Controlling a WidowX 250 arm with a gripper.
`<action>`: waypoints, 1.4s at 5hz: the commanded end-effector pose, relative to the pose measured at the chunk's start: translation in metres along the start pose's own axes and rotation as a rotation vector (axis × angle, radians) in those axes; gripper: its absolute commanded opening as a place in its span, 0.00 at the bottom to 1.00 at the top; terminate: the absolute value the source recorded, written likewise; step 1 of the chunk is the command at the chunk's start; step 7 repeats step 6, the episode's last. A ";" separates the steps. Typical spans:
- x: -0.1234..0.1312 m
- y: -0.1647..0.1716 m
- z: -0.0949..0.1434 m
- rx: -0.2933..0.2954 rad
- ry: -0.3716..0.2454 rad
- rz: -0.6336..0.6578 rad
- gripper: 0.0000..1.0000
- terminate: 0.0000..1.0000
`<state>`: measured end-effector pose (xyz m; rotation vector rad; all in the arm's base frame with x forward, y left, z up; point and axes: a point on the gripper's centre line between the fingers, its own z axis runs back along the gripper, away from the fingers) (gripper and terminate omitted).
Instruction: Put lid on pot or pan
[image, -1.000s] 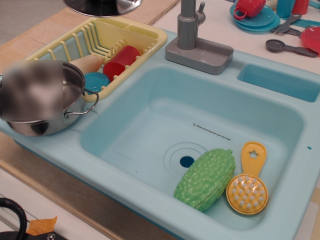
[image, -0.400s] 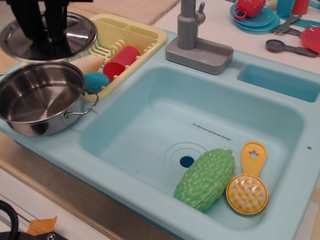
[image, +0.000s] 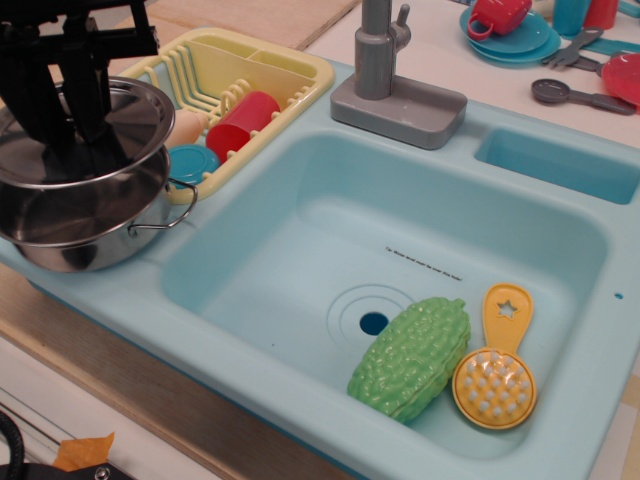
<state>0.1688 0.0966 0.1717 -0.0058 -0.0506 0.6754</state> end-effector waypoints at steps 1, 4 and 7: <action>0.003 0.007 -0.003 -0.011 -0.026 0.011 0.00 0.00; 0.009 0.013 -0.008 -0.026 -0.015 -0.033 1.00 0.00; 0.009 0.013 -0.008 -0.026 -0.015 -0.033 1.00 1.00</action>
